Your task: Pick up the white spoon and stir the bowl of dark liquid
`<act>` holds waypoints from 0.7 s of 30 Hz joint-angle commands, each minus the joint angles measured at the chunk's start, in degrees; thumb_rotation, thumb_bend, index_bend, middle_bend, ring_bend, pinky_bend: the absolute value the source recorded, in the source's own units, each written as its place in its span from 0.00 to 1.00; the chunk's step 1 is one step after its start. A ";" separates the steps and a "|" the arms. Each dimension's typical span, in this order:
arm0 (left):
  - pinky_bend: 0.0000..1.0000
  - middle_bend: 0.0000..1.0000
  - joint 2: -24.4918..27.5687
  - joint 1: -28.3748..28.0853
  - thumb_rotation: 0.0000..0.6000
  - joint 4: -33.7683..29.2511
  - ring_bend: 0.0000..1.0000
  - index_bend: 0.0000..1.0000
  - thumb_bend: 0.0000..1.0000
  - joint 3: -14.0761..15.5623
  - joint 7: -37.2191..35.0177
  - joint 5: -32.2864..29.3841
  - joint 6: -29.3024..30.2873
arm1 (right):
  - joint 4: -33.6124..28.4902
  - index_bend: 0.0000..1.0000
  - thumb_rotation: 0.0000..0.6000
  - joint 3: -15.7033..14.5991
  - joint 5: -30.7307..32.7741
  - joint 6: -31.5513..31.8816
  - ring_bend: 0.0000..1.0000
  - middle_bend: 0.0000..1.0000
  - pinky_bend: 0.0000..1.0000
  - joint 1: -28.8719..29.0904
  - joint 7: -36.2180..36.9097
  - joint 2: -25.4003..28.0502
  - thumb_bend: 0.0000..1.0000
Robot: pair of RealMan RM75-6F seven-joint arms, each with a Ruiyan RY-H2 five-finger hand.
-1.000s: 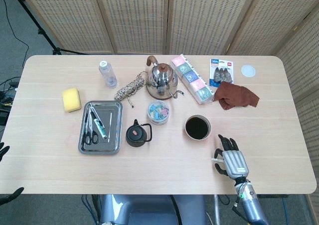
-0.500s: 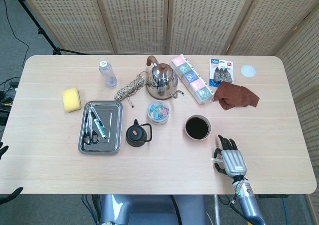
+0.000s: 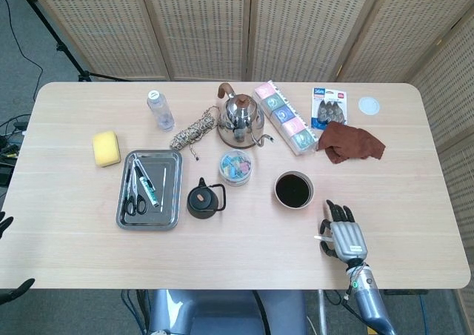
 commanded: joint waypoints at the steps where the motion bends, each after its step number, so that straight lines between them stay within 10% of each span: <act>1: 0.00 0.00 0.00 0.01 1.00 -0.01 0.00 0.00 0.00 -0.03 -0.01 -0.08 0.00 | 0.05 0.47 1.00 -0.01 0.33 -0.24 0.00 0.00 0.00 0.12 0.00 -0.06 0.36; 21: 0.00 0.00 -0.03 -0.01 1.00 -0.07 0.00 0.00 0.00 -0.09 0.19 -0.20 -0.15 | -1.01 0.49 1.00 0.03 4.16 -2.06 0.00 0.00 0.00 1.32 -2.59 0.79 0.42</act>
